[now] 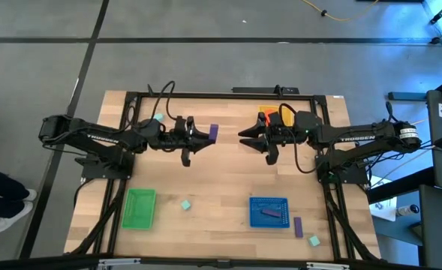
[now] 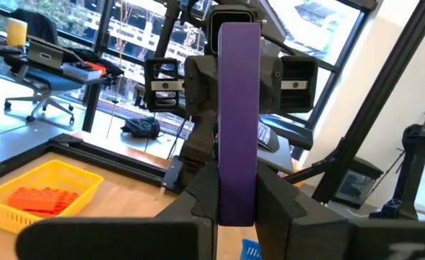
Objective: Sort & place blocks by color
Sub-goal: Put the left purple block into the blue bin
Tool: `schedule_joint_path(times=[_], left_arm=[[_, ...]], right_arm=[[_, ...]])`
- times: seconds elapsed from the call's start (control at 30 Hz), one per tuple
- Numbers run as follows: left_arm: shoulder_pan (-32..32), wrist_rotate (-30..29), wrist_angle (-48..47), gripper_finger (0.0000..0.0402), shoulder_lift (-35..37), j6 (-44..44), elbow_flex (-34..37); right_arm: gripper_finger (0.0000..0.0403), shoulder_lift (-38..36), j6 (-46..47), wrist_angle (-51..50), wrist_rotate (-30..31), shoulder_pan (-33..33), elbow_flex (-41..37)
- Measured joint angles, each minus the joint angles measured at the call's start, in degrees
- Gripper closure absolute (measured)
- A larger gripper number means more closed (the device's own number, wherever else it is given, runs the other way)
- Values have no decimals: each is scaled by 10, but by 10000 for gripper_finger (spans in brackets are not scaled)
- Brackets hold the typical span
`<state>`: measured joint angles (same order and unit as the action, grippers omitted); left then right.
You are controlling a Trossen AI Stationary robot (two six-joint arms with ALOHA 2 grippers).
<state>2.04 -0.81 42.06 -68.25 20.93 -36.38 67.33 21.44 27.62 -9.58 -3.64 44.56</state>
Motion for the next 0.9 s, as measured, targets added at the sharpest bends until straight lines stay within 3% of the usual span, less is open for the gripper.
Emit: schedule_joint_path(times=[0.17,0.5,0.9], left_arm=[[0,-6,-4,357,0,0,0],[1,-16,-5,357,0,0,0],[0,-25,-38,357,0,-2,-1]], right_arm=[[239,12,28,-4,15,2,0],[131,86,-13,0,43,2,58],[134,178,-22,-3,50,2,143]])
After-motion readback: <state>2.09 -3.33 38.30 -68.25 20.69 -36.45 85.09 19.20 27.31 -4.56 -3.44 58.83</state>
